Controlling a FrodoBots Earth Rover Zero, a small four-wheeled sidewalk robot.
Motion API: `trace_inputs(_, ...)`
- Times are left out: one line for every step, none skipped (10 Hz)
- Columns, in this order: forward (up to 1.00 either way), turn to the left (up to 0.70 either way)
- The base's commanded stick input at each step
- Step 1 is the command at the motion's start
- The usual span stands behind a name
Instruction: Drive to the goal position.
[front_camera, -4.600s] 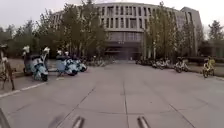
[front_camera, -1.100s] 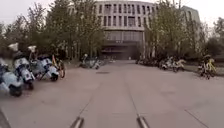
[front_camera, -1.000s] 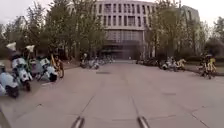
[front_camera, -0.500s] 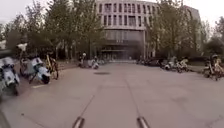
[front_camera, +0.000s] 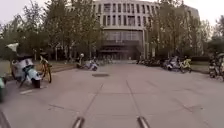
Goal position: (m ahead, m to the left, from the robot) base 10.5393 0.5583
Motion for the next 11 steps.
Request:
trace_inputs(0.70,0.00)
trace_inputs(0.70,0.00)
trace_inputs(0.70,0.00)
trace_inputs(0.70,0.00)
trace_inputs(0.70,0.00)
trace_inputs(0.70,0.00)
trace_inputs(0.70,0.00)
trace_inputs(0.70,0.00)
trace_inputs(0.70,0.00)
trace_inputs(0.70,0.00)
trace_inputs(0.70,0.00)
